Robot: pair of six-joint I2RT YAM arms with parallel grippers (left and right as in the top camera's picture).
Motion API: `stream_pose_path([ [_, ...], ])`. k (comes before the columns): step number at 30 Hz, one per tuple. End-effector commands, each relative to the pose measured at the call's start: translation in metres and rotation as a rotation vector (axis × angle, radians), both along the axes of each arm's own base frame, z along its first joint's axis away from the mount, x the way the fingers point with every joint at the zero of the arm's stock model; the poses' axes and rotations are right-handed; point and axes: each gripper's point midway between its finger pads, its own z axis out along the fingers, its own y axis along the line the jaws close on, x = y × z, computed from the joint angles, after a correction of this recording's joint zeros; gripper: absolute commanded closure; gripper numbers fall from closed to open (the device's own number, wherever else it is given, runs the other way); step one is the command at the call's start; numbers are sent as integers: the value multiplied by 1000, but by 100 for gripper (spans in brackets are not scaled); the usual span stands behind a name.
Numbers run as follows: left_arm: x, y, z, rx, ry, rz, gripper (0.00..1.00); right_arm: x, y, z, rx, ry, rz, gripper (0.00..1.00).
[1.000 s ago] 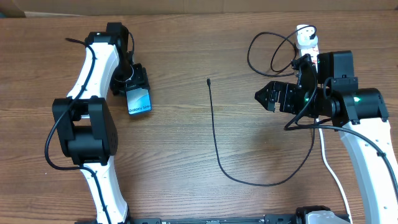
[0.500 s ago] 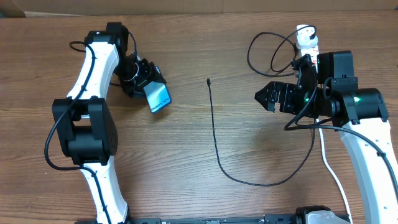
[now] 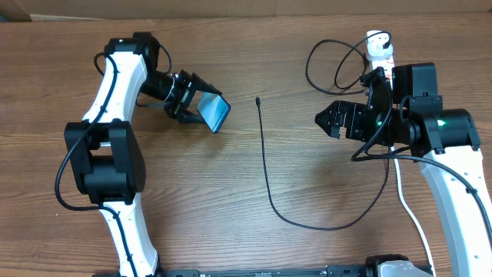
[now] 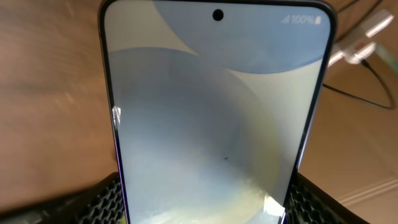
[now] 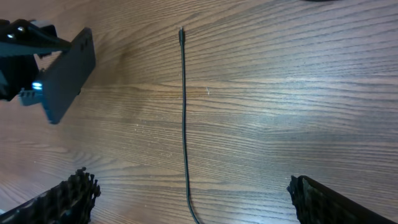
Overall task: Plug charger to phone and switch on socket
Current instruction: 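Lift the phone with the left gripper and tilt it upright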
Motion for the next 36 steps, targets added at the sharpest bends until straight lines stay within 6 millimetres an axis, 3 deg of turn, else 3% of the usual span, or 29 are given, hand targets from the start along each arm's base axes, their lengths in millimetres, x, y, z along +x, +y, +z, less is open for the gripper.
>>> stream_pose_path([
  [1, 4, -21, 37, -183, 73, 72, 55, 4, -1, 8, -3, -24, -4, 0],
  [6, 0, -29, 57, -302, 129, 95, 64, 4, -1, 8, -1, -24, -3, 0],
  [12, -5, -34, 73, -384, 202, 119, 67, 3, 1, 8, 7, -24, 1, 0],
  [20, -5, -34, 74, -392, 205, 121, 78, 3, 1, 8, 7, -24, 1, 0],
  [31, -6, -33, 70, -368, 194, 114, 77, 5, 1, 9, 13, -27, -9, 0],
  [36, -6, -33, 69, -364, 195, 114, 90, 9, 3, 12, 45, -22, -51, 0],
])
